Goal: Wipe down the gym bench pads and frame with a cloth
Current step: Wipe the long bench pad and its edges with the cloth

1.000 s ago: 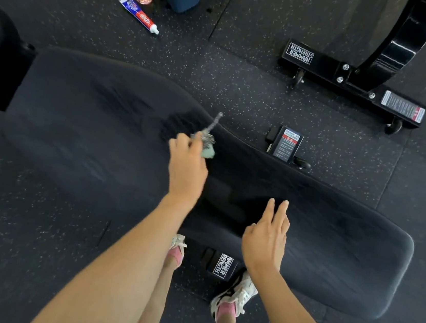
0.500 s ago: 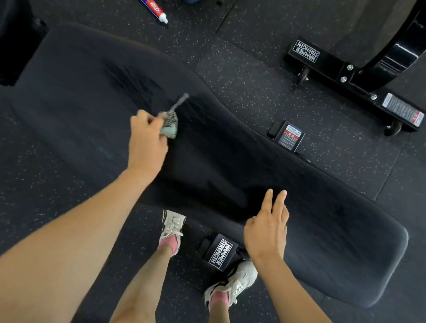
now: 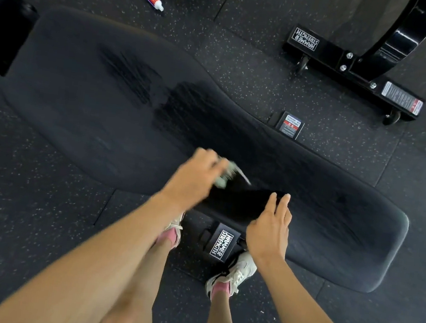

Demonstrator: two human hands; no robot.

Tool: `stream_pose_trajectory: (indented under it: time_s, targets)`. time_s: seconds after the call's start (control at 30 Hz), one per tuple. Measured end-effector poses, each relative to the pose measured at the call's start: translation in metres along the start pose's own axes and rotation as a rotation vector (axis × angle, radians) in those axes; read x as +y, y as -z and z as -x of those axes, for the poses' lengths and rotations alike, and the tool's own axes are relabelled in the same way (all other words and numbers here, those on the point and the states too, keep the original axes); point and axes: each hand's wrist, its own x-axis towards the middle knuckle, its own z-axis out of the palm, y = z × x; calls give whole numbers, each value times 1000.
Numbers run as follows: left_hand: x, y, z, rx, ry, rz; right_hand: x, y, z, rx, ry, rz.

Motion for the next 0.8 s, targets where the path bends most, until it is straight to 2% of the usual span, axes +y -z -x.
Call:
stream_pose_trajectory:
  time_s: [0.1, 0.2, 0.27, 0.43, 0.5, 0.57, 0.6, 0.7, 0.8]
  targets:
    - [-41, 21, -1, 114, 367, -16, 1, 4, -1, 21, -5, -29]
    - [-14, 15, -7, 185, 601, 18, 4, 6, 1, 24, -3, -46]
    - [19, -4, -9, 197, 601, 63, 7, 7, 4, 20, 12, -31]
    - [99, -47, 15, 76, 279, 156, 17, 4, 11, -18, 39, 19]
    - [102, -48, 29, -13, 141, 96, 18, 1, 13, -37, 54, 19]
    - [83, -42, 40, -26, 87, 63, 19, -2, 14, -47, 86, 25]
    - [69, -36, 46, -1, 120, 64, 20, -3, 15, -51, 102, 37]
    - [25, -17, 64, 138, 364, 45, 23, -6, 15, -47, 137, 44]
    - [15, -13, 73, 233, 591, 62, 28, -3, 16, -80, 137, -51]
